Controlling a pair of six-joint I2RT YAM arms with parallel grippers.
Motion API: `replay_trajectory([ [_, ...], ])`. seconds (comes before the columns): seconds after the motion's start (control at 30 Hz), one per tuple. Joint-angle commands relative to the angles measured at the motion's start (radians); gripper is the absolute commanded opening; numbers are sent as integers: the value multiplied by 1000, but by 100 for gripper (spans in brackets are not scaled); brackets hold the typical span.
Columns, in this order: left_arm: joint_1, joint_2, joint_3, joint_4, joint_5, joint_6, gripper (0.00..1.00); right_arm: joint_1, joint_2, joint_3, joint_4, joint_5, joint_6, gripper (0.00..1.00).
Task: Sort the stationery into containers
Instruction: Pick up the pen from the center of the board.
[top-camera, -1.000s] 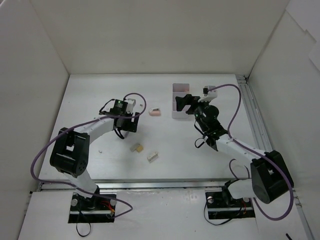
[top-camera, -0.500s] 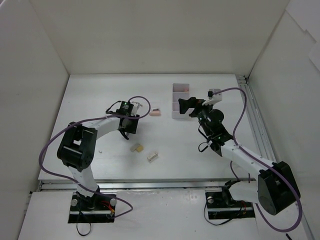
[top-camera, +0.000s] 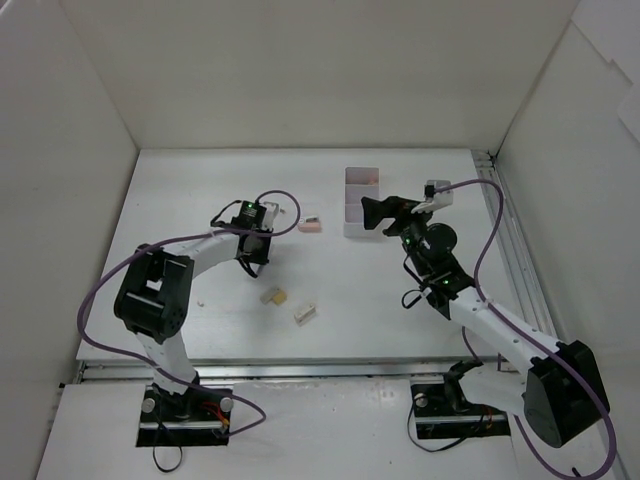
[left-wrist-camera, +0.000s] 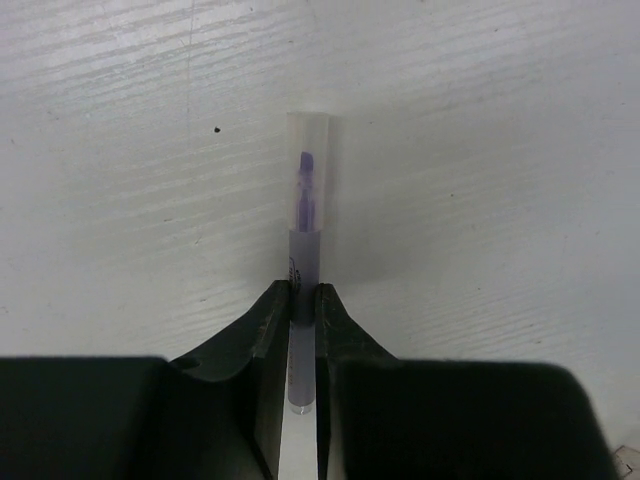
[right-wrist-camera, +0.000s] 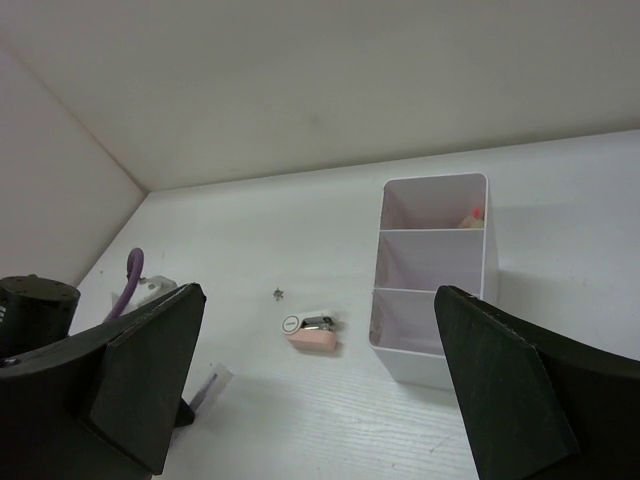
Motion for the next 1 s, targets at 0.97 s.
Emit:
replay_trajectory([
  [0.97, -128, -716, -213, 370, 427, 118, 0, 231, 103, 190, 24, -298, 172, 98],
])
